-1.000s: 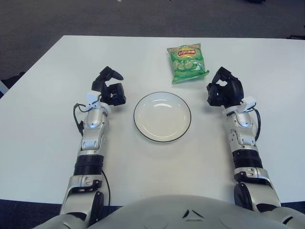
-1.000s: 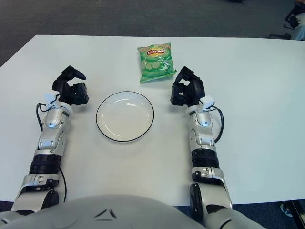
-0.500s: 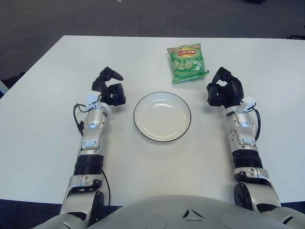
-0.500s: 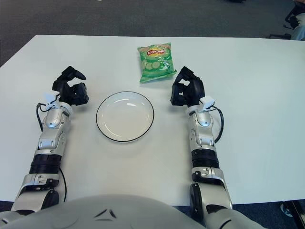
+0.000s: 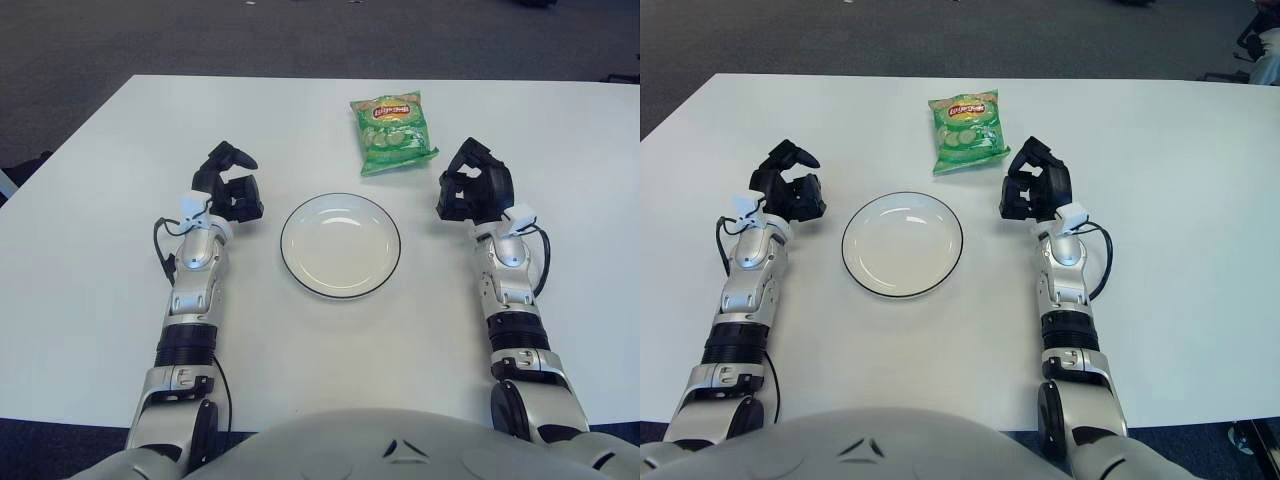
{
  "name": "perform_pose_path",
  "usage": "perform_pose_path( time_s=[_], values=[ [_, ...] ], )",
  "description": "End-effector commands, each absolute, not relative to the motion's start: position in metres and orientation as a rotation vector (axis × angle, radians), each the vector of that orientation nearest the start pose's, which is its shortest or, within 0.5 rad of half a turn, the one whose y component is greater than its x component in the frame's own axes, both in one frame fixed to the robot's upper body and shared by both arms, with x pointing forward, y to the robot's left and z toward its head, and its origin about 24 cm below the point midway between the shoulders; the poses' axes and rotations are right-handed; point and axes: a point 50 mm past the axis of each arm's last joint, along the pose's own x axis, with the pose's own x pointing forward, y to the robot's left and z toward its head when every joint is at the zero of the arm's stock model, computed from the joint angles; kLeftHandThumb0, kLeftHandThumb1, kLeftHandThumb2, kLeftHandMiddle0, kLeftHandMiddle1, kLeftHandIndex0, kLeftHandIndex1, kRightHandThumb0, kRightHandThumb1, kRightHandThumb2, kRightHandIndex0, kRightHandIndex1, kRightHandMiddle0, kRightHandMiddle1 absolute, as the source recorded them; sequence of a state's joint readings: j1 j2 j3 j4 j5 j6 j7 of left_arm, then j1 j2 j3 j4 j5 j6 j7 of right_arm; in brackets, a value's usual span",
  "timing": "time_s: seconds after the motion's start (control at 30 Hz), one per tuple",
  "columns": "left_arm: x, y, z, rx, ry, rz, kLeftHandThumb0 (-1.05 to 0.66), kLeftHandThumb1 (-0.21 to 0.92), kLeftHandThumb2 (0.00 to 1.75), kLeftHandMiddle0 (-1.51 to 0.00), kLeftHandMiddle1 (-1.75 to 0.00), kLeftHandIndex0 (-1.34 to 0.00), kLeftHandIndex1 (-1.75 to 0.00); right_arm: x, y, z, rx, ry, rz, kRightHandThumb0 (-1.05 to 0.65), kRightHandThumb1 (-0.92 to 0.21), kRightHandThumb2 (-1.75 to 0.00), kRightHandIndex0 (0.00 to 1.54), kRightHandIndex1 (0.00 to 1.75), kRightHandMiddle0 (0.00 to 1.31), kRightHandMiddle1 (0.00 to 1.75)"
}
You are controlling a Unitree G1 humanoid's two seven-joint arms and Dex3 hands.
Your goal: Put the snack into the plate.
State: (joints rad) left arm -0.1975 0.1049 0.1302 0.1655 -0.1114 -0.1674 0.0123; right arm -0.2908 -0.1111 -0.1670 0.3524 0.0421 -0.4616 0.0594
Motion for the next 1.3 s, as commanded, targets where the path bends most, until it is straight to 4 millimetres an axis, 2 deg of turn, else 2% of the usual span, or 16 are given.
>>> perform_pose_path(
  time_s=[0.0, 0.27, 0.57, 0.7, 0.83, 0.9, 1.1, 1.27],
  values=[
    [0.260, 0.192, 0.020, -0.068, -0.012, 0.147, -0.50, 0.26, 1.39, -1.36, -1.75, -0.66, -1.75, 0.271, -0.202, 0.051, -0.134, -0.294, -0.106, -0.51, -0.24, -1.40, 1.31, 1.75, 0.67, 1.75],
    [0.261, 0.191, 0.020, -0.077, -0.010, 0.139, -0.51, 0.25, 1.39, -1.35, -1.75, -0.67, -1.75, 0.283, -0.205, 0.078, -0.210, -0.393, -0.100, -0.48, -0.32, -1.30, 1.17, 1.75, 0.61, 1.75],
    [0.260, 0.193, 0.020, -0.064, -0.011, 0.134, -0.50, 0.27, 1.38, -1.36, -1.75, -0.65, -1.75, 0.309, -0.211, 0.103, -0.196, -0.423, -0.076, -0.44, -0.45, -1.14, 1.01, 1.75, 0.50, 1.75],
    [0.260, 0.195, 0.019, -0.068, -0.011, 0.134, -0.50, 0.28, 1.36, -1.35, -1.75, -0.64, -1.75, 0.313, -0.212, 0.114, -0.197, -0.445, -0.064, -0.43, -0.48, -1.10, 0.97, 1.75, 0.48, 1.75],
    [0.260, 0.197, 0.018, -0.071, -0.012, 0.136, -0.49, 0.29, 1.35, -1.34, -1.75, -0.64, -1.75, 0.316, -0.210, 0.155, -0.243, -0.512, -0.039, -0.42, -0.50, -1.08, 0.95, 1.75, 0.47, 1.75],
    [0.260, 0.197, 0.018, -0.072, -0.013, 0.136, -0.49, 0.29, 1.35, -1.34, -1.75, -0.64, -1.75, 0.314, -0.209, 0.166, -0.271, -0.525, -0.033, -0.42, -0.51, -1.07, 0.95, 1.75, 0.46, 1.75],
    [0.260, 0.197, 0.019, -0.065, -0.016, 0.136, -0.49, 0.29, 1.35, -1.34, -1.75, -0.64, -1.75, 0.313, -0.207, 0.184, -0.360, -0.527, -0.027, -0.42, -0.52, -1.05, 0.94, 1.75, 0.45, 1.75],
    [0.260, 0.196, 0.020, -0.065, -0.016, 0.132, -0.49, 0.29, 1.35, -1.34, -1.75, -0.64, -1.75, 0.323, -0.210, 0.199, -0.426, -0.515, -0.028, -0.41, -0.53, -1.04, 0.93, 1.75, 0.44, 1.75]
  ],
)
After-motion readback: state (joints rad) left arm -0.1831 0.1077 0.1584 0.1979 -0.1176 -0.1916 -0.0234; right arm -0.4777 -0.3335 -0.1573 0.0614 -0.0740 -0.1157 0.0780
